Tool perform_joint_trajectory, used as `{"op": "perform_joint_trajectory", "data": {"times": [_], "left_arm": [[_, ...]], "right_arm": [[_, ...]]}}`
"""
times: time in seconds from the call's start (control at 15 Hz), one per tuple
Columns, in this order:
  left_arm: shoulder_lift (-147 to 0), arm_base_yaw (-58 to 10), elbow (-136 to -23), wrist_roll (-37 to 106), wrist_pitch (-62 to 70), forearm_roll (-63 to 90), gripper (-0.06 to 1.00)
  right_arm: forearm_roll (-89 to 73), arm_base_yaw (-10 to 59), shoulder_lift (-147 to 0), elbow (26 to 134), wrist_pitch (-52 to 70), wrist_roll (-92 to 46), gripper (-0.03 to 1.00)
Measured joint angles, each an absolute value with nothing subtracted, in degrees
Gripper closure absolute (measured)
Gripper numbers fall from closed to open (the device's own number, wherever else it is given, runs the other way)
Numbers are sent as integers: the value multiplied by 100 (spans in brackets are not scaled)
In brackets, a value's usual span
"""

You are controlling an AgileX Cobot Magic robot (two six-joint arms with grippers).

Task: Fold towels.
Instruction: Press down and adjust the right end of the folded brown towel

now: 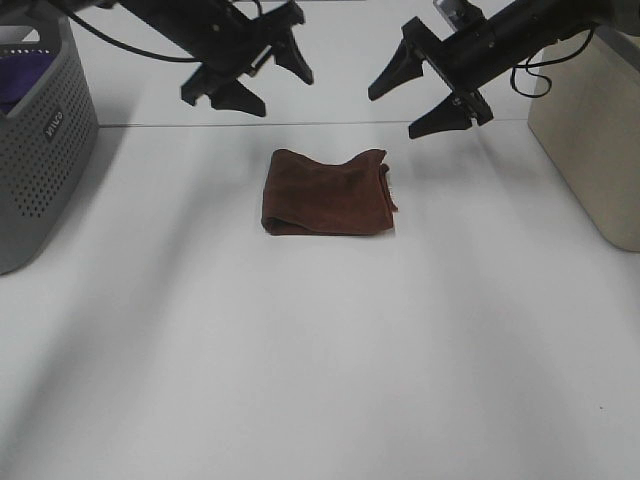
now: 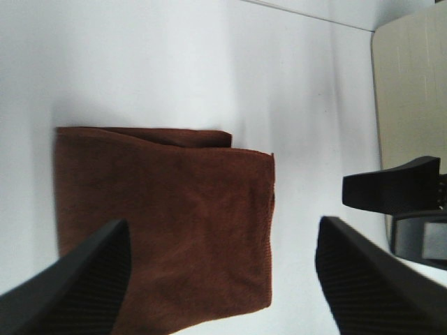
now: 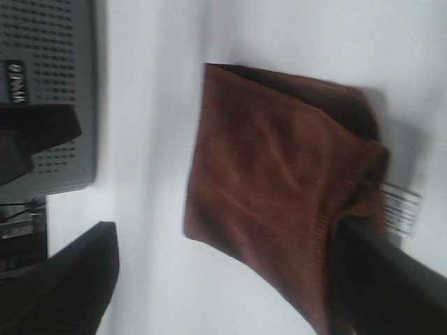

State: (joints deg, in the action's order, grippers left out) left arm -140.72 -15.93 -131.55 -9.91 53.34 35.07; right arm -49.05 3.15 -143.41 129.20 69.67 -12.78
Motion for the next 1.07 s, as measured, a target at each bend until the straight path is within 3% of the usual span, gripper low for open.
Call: {"op": "perform_joint_trajectory", "data": {"times": [0.13, 0.53, 1.07], "left_arm": [[-13946, -1255, -13161, -785, 5827, 3501, 26], [-13946, -1238, -13161, -710, 6176, 3266, 26], [-13946, -1238, -13161, -710, 6297, 3266, 26]], "right_arm": [[-5575, 395, -14341, 12800, 6967, -1621, 19], [-6068, 779, -15109, 12617, 6979, -2126, 20], [-5409, 178, -15172, 12599, 6961, -2045, 20]]}}
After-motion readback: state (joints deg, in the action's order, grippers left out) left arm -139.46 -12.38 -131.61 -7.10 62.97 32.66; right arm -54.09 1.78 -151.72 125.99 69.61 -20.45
